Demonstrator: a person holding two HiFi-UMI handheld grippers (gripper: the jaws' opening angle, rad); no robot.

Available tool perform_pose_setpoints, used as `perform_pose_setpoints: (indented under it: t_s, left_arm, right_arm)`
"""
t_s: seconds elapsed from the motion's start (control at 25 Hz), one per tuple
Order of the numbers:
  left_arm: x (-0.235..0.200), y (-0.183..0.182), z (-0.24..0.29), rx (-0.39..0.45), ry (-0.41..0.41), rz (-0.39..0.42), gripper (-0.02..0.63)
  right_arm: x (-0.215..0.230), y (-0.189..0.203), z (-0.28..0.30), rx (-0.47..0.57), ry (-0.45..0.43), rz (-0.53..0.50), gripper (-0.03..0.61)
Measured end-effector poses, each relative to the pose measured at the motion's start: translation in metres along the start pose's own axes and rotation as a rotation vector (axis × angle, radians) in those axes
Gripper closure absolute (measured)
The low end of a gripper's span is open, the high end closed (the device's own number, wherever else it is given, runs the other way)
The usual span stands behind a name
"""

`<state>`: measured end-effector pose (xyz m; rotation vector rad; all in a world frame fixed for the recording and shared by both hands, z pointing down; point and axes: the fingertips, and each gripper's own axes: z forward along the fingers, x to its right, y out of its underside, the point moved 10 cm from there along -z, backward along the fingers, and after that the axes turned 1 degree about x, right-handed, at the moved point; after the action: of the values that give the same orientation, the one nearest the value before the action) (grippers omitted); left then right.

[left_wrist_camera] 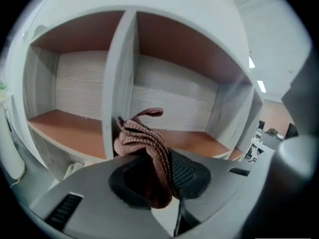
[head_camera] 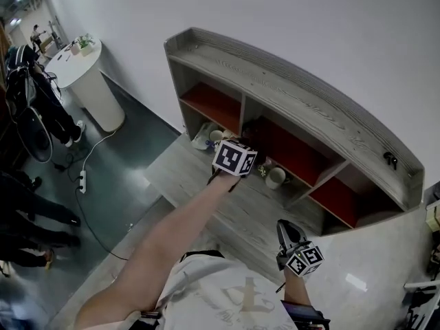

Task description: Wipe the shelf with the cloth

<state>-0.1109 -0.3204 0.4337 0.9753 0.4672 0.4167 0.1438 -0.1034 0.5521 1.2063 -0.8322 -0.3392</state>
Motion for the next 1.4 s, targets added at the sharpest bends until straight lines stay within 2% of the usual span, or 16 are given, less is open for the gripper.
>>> perform_pose_setpoints:
  t_s: [0.32,0.56,0.88,1.08,1.24,1.4]
  left_arm:
    - [-0.007,0.058,-0.063,0.155,0.000,-0.036,0.528]
    - [-0.026,0.092,-0.108,0.183,-0.052,-0.066,0.526]
    - [-0.057,0.129,-0.143,0.205,-0.072,-0.100,0.526]
    - [-0.087,0.133,-0.149,0.212,-0.034,-0.123,0.526]
    - [-0.114,0.122,-0.150,0.212,-0.018,-0.087,0.526]
    - [-0.137,0.103,-0.141,0.214,0.037,-0.065,0.526]
  right_arm:
    - [-0.013,0.009,0.026,-0.048,-0.105,-0.003,0.574]
    - [-0.030,0.012,0.057,-0.082,-0.185,-0.019,0.574]
    - [-0.051,0.012,0.113,-0.107,-0.222,-0.042,0.574]
    - [-0.065,0.007,0.147,-0.122,-0.218,-0.066,0.574]
    - [-0.074,0.005,0.173,-0.117,-0.196,-0.080,0.574]
    - [-0.082,-0.001,0.195,-0.098,-0.168,-0.104,0.573]
